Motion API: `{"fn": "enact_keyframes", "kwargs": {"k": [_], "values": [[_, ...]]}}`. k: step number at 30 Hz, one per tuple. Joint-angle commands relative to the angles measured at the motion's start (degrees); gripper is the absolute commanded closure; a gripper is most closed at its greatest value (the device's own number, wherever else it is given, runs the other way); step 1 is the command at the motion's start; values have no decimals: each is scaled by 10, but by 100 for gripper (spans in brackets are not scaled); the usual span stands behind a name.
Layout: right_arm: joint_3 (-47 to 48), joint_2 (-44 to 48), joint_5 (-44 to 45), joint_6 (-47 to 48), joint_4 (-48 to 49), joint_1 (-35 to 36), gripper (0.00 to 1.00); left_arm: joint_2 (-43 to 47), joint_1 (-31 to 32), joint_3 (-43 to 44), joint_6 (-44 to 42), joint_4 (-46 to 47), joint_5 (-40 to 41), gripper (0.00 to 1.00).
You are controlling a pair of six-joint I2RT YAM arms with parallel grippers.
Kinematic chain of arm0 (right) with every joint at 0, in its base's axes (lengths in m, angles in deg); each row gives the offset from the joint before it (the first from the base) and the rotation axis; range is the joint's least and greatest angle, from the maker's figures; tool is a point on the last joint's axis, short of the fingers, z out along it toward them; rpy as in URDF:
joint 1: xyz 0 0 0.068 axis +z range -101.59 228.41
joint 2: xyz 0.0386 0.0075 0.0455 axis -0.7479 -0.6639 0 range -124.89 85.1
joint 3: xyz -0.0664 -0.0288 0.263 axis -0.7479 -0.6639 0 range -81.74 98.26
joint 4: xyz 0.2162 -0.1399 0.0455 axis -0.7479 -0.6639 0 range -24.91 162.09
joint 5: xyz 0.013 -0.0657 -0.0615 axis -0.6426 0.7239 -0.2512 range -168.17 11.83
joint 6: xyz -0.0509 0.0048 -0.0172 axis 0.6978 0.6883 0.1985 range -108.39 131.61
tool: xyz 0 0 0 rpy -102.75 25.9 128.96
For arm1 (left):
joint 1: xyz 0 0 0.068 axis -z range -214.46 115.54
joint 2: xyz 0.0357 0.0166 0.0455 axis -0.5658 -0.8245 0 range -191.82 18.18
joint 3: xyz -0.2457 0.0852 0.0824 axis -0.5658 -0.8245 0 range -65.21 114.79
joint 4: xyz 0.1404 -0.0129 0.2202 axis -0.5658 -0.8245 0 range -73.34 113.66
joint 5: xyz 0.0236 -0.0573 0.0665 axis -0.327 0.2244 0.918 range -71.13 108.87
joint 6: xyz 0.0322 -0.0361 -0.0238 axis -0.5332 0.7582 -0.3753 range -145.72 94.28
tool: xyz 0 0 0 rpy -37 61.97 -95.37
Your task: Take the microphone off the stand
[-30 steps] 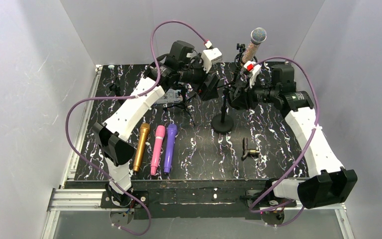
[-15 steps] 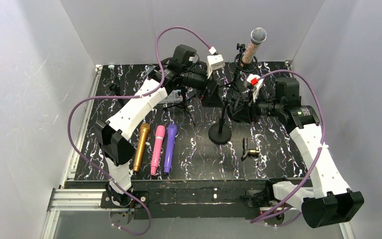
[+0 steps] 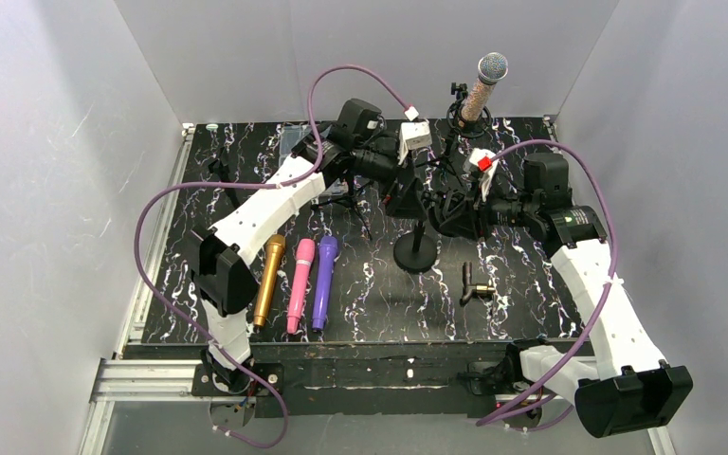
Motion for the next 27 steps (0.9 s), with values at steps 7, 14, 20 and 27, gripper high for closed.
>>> {"fn": "enact_keyframes", "kwargs": {"k": [7,14,20,27], "values": [[15,-12,-27,17,10,3,99,-12,13,2,-31,7,-12,8],[18,-16,-19,24,3,3,99,-24,16,18,-32,-1,-5,30],[25,-17,-12,33,-10,3,99,-29,15,15,-29,2,2,71],[30,-18,1,44,-24,3,99,-30,16,8,-22,-3,5,100]]}}
